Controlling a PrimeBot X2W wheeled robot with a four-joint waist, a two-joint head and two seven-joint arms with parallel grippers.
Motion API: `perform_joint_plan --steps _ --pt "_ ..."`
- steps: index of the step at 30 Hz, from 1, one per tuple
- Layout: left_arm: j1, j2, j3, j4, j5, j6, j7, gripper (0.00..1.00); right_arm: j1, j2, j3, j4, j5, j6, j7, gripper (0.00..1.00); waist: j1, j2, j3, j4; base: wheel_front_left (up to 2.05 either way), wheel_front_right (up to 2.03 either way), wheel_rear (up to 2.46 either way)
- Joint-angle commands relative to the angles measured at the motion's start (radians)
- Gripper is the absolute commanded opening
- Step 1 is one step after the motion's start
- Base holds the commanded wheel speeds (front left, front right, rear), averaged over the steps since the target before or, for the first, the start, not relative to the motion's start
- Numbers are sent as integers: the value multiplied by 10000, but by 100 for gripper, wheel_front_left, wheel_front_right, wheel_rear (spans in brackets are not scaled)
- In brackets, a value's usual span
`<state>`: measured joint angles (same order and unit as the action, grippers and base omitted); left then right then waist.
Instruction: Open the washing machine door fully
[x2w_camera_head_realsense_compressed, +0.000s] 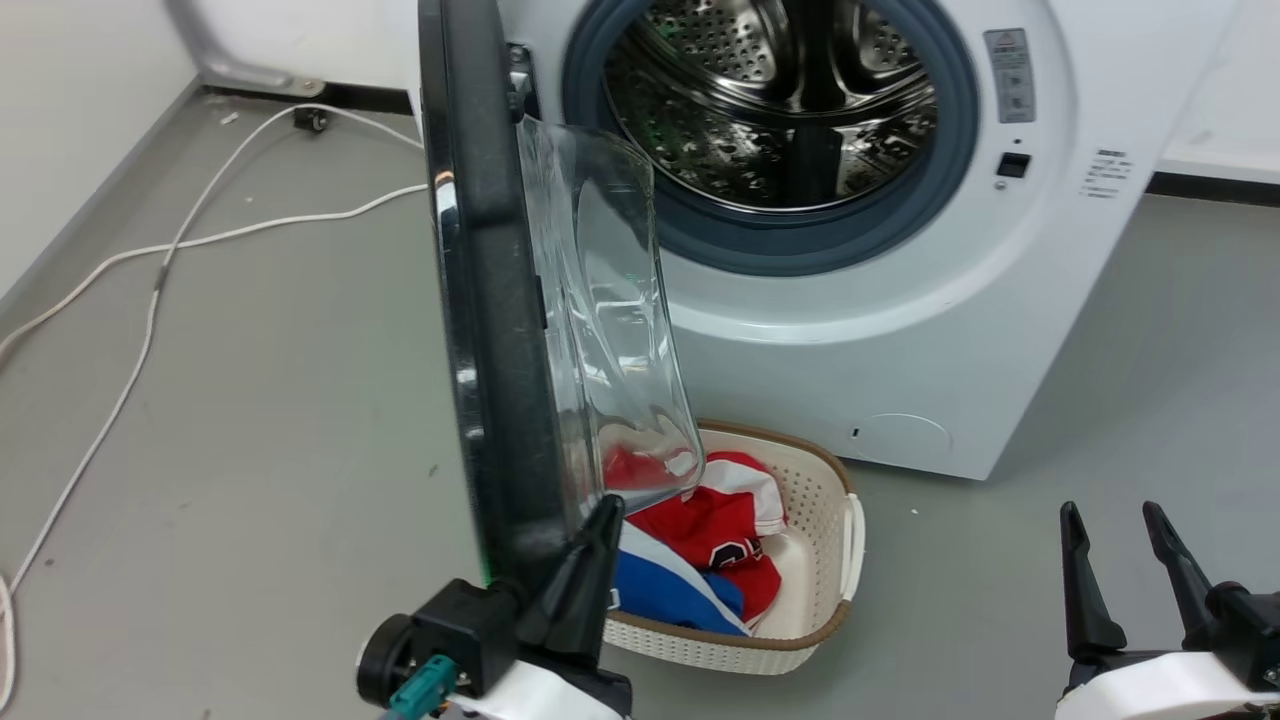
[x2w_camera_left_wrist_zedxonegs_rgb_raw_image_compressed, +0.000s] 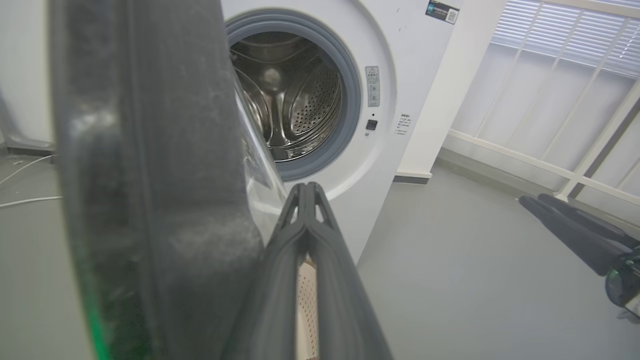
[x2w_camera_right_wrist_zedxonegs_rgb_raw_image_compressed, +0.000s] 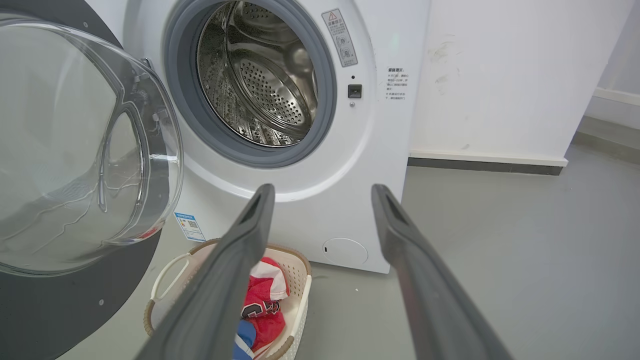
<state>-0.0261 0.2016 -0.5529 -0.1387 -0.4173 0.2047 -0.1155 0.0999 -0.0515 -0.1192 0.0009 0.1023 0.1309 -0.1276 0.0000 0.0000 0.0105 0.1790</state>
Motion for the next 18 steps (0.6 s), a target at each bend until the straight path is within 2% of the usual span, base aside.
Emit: perform_joint_plan --steps 1,8,11,18 --pt "75 228 390 -1 -13 271 25 0 -88 22 -41 -80 -56 -3 -70 100 0 0 107 350 0 0 0" --pt "161 499 840 -1 -261 310 -84 0 -185 21 -45 -214 -141 -3 -20 100 0 0 203 904 0 0 0" --pt "45 716 1283 92 -413 374 -231 0 -205 21 -65 -286 -192 -3 26 100 0 0 252 1099 0 0 0" --pt "-414 1231 2444 368 -1058 184 -553 0 -289 20 -100 -506 -272 -3 231 100 0 0 497 1309 0 0 0"
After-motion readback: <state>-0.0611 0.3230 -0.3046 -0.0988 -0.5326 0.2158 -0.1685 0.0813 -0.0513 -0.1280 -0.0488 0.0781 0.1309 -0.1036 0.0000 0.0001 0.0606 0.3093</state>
